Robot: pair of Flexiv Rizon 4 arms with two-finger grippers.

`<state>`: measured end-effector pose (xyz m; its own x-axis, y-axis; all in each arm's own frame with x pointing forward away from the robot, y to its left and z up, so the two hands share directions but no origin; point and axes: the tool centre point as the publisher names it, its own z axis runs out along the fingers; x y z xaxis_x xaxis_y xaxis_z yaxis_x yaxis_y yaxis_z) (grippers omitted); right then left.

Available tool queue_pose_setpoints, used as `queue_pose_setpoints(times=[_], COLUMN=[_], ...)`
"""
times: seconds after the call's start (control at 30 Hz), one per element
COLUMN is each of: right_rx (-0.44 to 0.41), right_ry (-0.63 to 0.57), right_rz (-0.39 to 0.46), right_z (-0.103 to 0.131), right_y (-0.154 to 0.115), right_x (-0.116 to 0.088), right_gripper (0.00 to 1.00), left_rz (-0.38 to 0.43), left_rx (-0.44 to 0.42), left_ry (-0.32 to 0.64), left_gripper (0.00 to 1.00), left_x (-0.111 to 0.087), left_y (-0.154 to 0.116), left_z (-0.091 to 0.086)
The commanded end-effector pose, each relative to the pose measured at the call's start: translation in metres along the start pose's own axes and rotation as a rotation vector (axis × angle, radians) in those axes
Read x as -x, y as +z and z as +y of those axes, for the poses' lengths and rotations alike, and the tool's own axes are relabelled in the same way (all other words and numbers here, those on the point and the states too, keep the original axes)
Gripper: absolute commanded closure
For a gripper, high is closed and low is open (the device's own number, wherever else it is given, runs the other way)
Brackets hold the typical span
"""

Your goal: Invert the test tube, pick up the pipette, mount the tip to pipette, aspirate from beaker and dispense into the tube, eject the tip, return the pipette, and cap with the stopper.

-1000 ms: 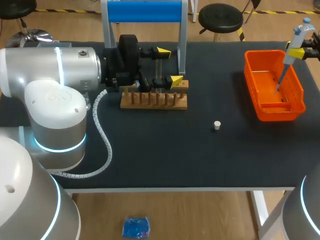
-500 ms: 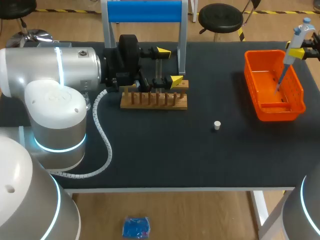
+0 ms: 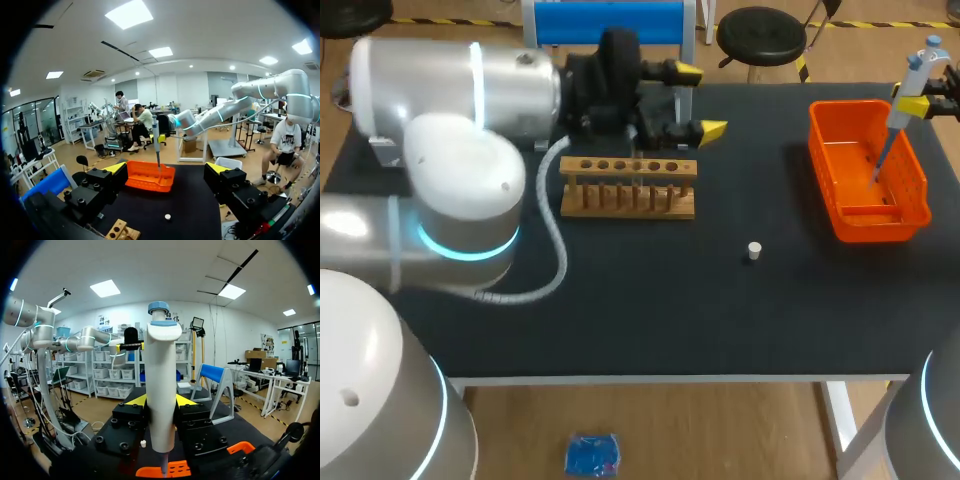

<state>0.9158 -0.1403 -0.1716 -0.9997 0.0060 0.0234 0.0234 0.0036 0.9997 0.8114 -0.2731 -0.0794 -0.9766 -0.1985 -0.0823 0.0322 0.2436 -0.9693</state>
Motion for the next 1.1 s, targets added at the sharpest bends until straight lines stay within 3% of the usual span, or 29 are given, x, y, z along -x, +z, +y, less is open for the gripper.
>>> queue_pose_setpoints(times=[0.03, 0.27, 0.6, 1.1], right_rx=[0.000, 0.000, 0.000, 0.000], right_ry=[0.000, 0.000, 0.000, 0.000], right_rz=[0.006, 0.006, 0.006, 0.006], right_z=[0.000, 0.000, 0.000, 0.000], right_y=[-0.001, -0.001, -0.001, -0.001], right_x=[0.002, 0.002, 0.002, 0.002], right_gripper=[1.00, 1.00, 1.00, 1.00], left_rz=[0.052, 0.037, 0.007, 0.007], left_rx=[0.123, 0.145, 0.155, 0.155], left_ry=[0.005, -0.033, -0.063, -0.063], left_gripper=[0.00, 0.00, 0.00, 0.00], left_x=[0.025, 0.033, 0.029, 0.029], left_y=[0.082, 0.137, 0.185, 0.185], left_z=[-0.029, -0.041, -0.048, -0.048])
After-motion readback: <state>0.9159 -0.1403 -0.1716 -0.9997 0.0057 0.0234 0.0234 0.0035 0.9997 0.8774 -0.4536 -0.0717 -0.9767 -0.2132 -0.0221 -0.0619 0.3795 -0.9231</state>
